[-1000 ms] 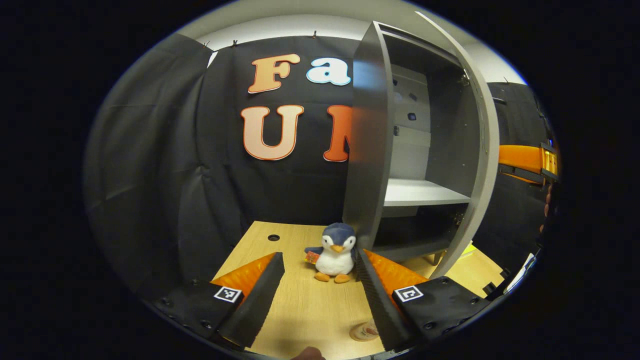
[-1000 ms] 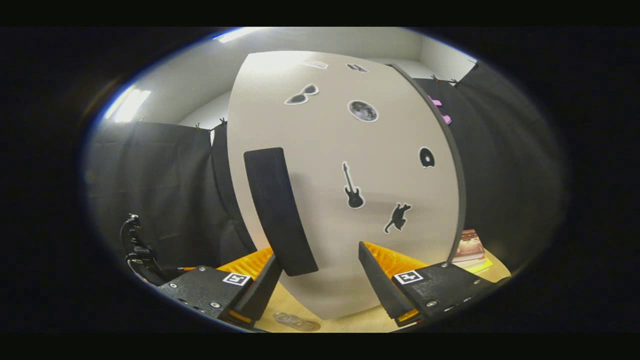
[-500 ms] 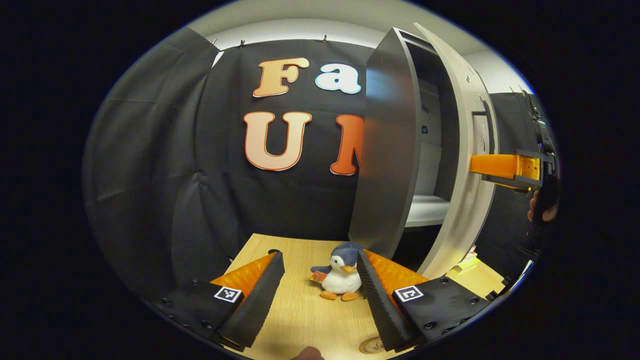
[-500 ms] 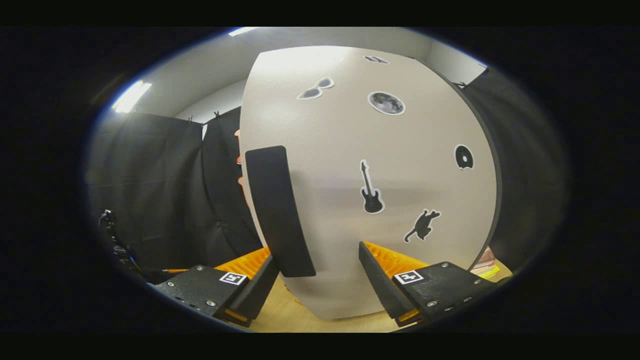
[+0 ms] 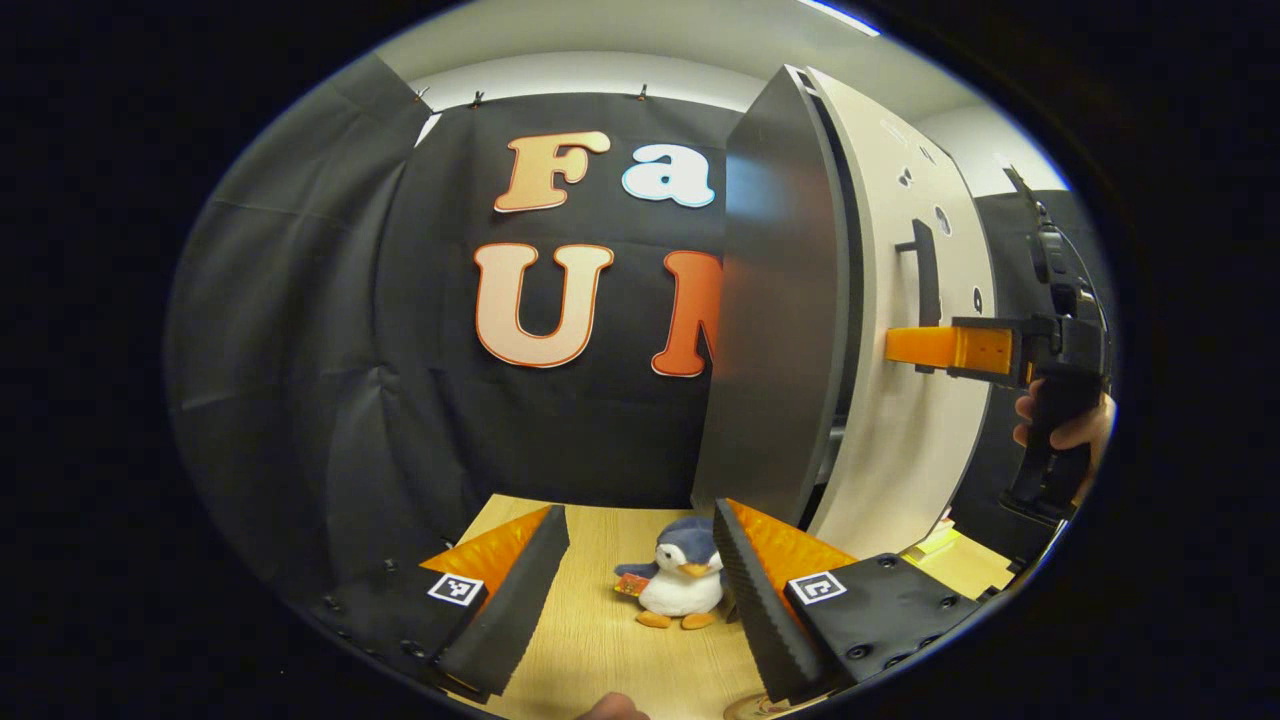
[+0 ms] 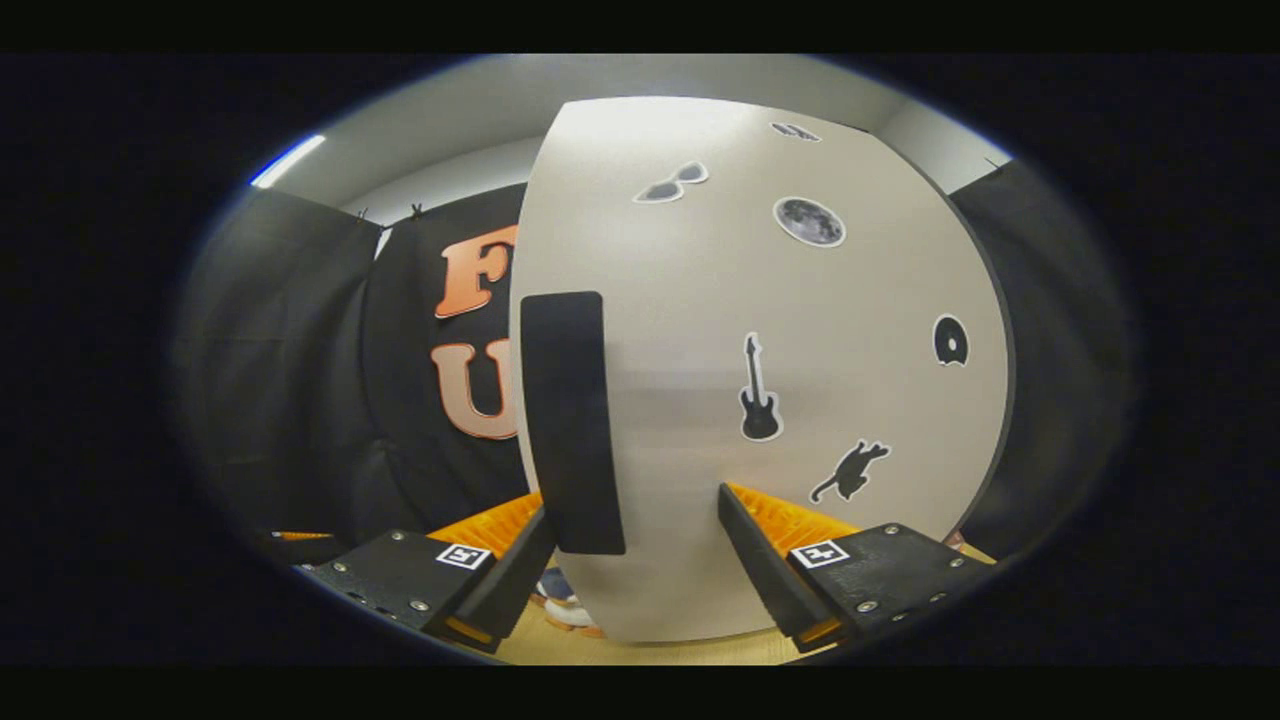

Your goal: Open the cabinet door with the right hand, grasp the bottle in the cabinet with the left hand and place it on the coaster, then close the cabinet door with the right hand.

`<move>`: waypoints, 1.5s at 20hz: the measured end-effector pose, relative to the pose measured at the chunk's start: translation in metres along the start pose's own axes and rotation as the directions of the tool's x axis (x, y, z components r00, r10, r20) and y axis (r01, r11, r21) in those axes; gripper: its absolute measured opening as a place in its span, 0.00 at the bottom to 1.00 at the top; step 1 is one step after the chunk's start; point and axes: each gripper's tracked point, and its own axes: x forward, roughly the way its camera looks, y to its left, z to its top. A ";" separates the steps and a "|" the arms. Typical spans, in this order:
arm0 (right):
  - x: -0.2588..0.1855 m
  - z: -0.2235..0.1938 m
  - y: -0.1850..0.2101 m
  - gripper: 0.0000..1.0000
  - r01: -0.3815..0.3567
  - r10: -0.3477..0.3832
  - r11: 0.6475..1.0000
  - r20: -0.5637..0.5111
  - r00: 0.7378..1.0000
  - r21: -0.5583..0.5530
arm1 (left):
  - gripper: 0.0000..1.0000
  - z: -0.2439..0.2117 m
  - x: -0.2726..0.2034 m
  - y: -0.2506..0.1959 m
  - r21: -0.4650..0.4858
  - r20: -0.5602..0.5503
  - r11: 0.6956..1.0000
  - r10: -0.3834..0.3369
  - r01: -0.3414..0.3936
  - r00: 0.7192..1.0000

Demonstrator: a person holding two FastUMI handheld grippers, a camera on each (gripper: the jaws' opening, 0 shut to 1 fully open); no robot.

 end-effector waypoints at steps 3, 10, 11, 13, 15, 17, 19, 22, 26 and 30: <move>0.003 -0.002 0.000 0.94 0.023 -0.023 0.999 -0.002 1.000 -0.023 | 0.95 0.004 -0.005 0.010 0.007 0.022 1.000 0.020 -0.020 1.000; 0.007 -0.006 -0.001 0.94 0.055 -0.055 0.998 -0.003 0.998 -0.026 | 0.95 -0.008 -0.009 0.018 -0.043 -0.008 0.999 0.003 -0.003 1.000; 0.006 -0.007 -0.001 0.94 0.053 -0.053 0.998 -0.004 0.999 -0.024 | 0.92 -0.013 -0.011 0.018 -0.054 -0.028 0.999 0.005 -0.006 1.000; 0.007 -0.005 -0.001 0.94 0.045 -0.045 0.999 -0.002 0.999 -0.023 | 0.94 -0.017 -0.016 0.026 -0.056 -0.055 0.997 0.046 -0.049 0.997; 0.004 -0.006 0.001 0.94 0.031 -0.031 0.999 -0.021 0.999 -0.013 | 0.94 -0.009 -0.028 0.027 -0.048 -0.046 0.995 0.081 -0.083 0.996; -0.009 0.004 0.000 0.94 0.021 -0.021 1.000 0.001 1.000 -0.004 | 0.94 -0.001 -0.038 0.020 -0.047 -0.043 0.995 0.082 -0.084 0.996; -0.037 0.017 0.001 0.94 -0.001 0.000 1.000 0.035 0.999 0.005 | 0.95 0.008 -0.055 0.016 -0.040 -0.029 0.994 0.096 -0.098 0.995; -0.084 0.023 -0.009 0.94 -0.019 0.018 1.000 0.033 0.999 0.022 | 0.99 0.018 -0.084 0.001 -0.029 -0.018 0.992 0.120 -0.120 0.993; -0.157 0.027 -0.028 0.94 -0.014 0.014 1.000 0.051 0.999 0.006 | 0.95 0.029 -0.128 -0.029 -0.003 0.004 0.989 0.146 -0.146 0.989; -0.224 0.023 -0.047 0.94 -0.012 0.013 1.000 0.025 1.000 -0.028 | 0.94 0.041 -0.167 -0.064 -0.028 0.018 0.989 0.143 -0.143 0.990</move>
